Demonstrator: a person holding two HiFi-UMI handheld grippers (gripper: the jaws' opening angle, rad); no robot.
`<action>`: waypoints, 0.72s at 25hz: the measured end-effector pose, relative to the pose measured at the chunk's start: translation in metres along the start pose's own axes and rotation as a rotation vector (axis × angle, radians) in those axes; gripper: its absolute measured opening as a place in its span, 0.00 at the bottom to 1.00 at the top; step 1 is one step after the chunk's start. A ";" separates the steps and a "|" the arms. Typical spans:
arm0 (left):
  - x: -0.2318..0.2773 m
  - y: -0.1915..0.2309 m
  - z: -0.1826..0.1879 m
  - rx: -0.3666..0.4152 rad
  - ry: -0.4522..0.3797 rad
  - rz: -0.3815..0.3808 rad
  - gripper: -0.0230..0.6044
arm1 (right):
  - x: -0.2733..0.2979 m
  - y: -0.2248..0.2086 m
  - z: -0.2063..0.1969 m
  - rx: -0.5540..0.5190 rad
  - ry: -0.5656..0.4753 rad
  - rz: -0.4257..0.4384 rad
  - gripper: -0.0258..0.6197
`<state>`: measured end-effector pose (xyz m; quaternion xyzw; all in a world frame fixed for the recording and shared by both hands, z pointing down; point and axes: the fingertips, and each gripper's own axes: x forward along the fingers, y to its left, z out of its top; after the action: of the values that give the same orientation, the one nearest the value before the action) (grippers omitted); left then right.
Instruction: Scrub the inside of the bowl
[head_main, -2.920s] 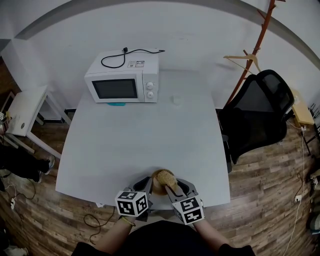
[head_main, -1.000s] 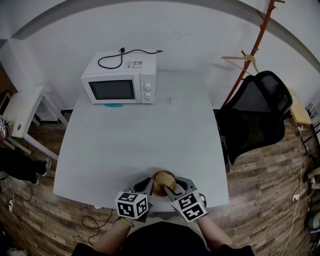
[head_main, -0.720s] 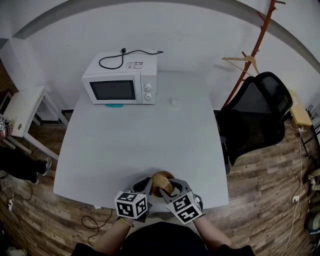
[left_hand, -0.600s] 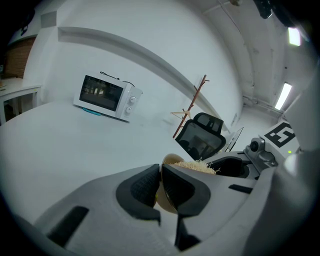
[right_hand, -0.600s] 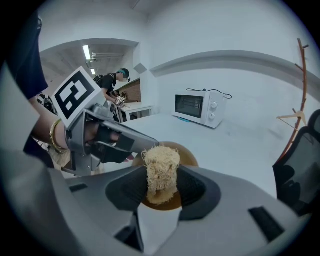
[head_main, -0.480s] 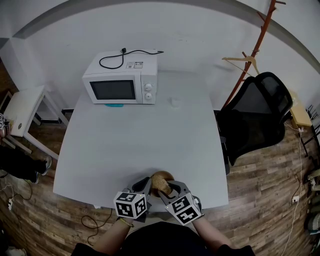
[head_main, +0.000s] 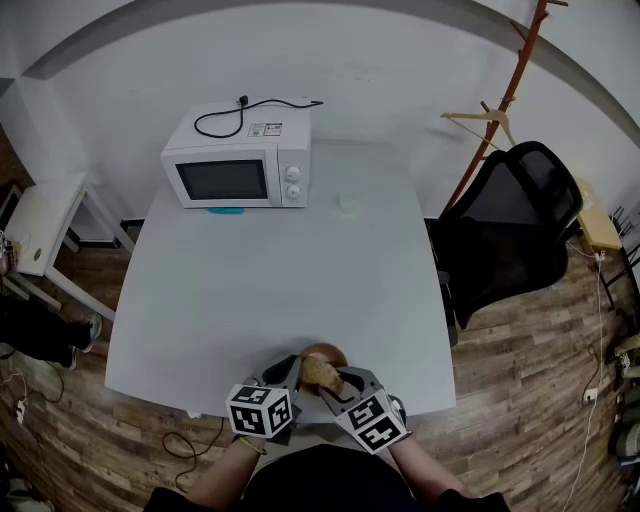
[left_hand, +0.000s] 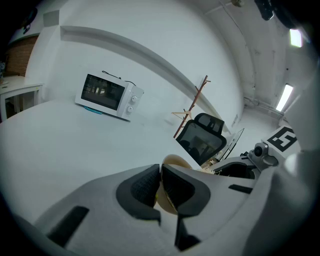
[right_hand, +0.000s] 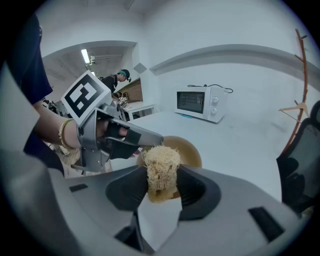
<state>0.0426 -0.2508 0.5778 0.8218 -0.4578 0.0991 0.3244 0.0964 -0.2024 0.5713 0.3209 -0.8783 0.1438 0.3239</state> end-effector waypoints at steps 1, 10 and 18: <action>0.000 0.000 -0.001 0.003 0.002 -0.001 0.09 | -0.001 -0.003 -0.002 0.003 0.003 -0.005 0.30; 0.000 0.008 -0.012 0.006 0.021 0.020 0.09 | -0.006 -0.023 -0.010 0.044 0.012 -0.079 0.30; 0.012 0.029 -0.034 -0.032 0.076 0.078 0.09 | -0.005 -0.025 -0.007 0.125 -0.055 -0.127 0.30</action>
<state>0.0306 -0.2480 0.6224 0.7935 -0.4785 0.1356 0.3507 0.1188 -0.2156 0.5739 0.3996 -0.8540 0.1687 0.2873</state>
